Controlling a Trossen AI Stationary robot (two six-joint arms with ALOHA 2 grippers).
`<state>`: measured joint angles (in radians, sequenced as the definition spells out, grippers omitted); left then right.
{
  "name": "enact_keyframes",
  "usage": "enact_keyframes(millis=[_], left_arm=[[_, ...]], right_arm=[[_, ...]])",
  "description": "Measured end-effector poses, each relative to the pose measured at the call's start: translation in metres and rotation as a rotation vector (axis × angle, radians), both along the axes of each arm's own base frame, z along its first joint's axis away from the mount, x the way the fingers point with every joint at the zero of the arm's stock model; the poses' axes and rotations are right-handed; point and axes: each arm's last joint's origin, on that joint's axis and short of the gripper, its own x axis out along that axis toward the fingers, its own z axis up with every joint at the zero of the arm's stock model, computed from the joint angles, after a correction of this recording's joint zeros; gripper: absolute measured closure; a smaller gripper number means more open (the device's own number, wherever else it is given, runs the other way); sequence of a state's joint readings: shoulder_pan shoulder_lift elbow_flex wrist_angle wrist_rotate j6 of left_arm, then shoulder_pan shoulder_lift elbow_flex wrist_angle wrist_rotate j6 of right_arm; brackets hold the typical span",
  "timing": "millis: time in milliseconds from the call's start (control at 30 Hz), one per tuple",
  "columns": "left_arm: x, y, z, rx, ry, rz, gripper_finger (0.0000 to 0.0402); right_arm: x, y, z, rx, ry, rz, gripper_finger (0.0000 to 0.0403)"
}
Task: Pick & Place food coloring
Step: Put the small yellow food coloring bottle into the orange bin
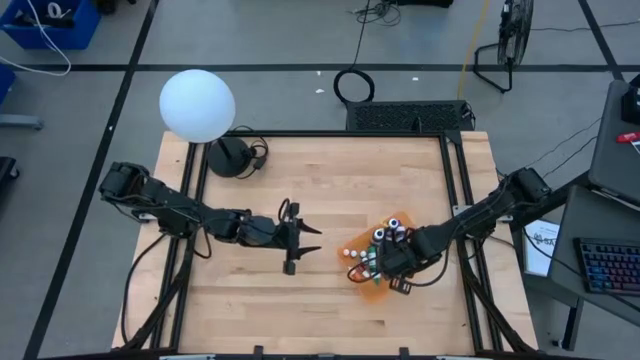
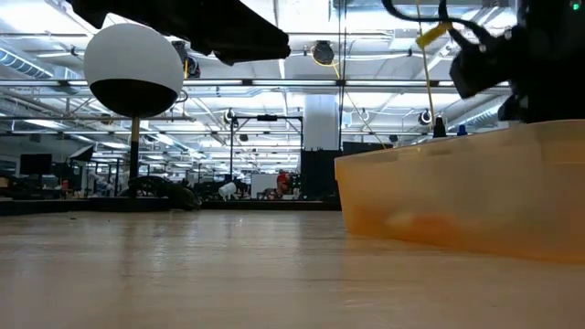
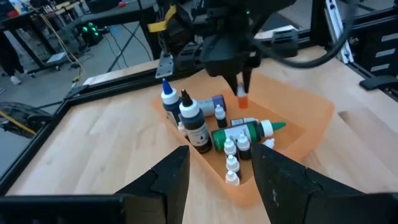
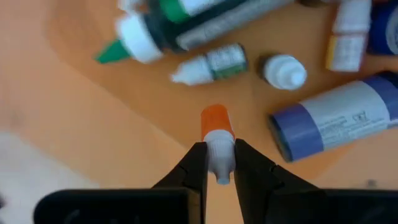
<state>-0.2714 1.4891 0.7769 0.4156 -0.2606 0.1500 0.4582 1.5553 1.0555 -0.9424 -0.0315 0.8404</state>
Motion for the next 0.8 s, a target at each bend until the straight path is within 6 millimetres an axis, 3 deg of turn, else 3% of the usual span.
enact_keyframes(millis=[300, 600, 800], left_arm=[[0.000, 0.001, 0.001, 0.002, -0.007, 0.002, 0.0224], [0.000, 0.001, 0.001, 0.000, -0.007, 0.004, 0.0224], [0.000, 0.001, 0.000, -0.004, -0.006, 0.005, 0.0224]], right_arm=[[-0.007, -0.004, -0.023, 0.037, 0.012, -0.017, 0.0361], [-0.007, -0.004, -0.026, 0.061, -0.006, -0.018, 0.0359], [-0.003, -0.002, -0.026, 0.084, -0.049, -0.042, 0.0281]])
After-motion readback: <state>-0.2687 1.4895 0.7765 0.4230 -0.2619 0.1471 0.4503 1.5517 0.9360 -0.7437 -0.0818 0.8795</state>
